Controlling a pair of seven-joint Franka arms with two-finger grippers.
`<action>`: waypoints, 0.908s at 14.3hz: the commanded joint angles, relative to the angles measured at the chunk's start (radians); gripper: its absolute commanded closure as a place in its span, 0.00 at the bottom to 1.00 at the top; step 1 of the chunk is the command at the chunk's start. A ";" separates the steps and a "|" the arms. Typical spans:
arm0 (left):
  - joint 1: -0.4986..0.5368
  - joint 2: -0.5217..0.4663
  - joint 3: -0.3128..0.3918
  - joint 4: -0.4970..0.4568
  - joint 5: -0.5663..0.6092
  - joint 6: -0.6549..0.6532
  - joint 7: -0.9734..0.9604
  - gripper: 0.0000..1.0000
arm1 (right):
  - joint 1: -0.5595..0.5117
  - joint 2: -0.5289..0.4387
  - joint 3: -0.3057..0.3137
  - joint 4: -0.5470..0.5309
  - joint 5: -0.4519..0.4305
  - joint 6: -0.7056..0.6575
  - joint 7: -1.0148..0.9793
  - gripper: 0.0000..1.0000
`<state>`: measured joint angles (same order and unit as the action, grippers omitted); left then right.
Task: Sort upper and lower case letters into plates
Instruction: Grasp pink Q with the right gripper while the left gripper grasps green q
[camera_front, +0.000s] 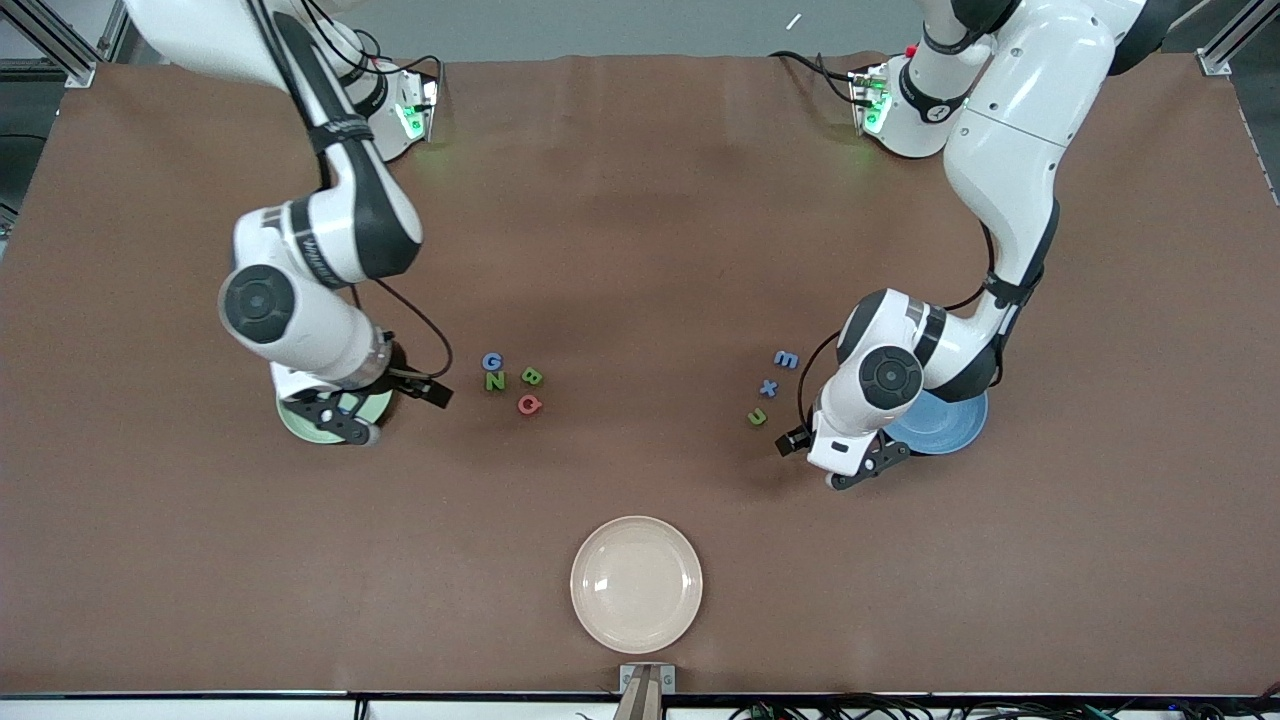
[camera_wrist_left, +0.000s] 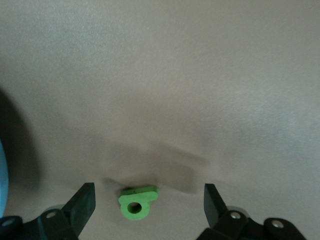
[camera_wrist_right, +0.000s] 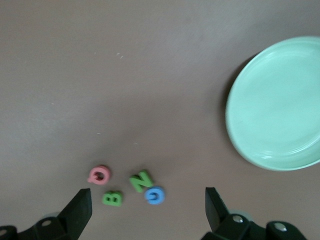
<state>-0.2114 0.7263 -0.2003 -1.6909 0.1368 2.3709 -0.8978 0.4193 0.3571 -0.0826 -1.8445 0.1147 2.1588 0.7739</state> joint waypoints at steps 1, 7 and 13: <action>-0.002 -0.008 0.002 -0.032 0.023 0.013 -0.021 0.14 | 0.067 0.031 -0.011 -0.053 0.008 0.111 0.137 0.00; -0.002 -0.013 0.001 -0.053 0.023 0.013 -0.050 0.31 | 0.111 0.152 -0.011 -0.026 0.023 0.225 0.179 0.28; -0.002 -0.015 0.002 -0.052 0.023 0.024 -0.049 0.68 | 0.141 0.276 -0.011 0.086 0.025 0.226 0.311 0.30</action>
<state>-0.2115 0.7169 -0.2020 -1.7157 0.1370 2.3756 -0.9225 0.5378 0.5921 -0.0830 -1.8024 0.1261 2.3841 1.0438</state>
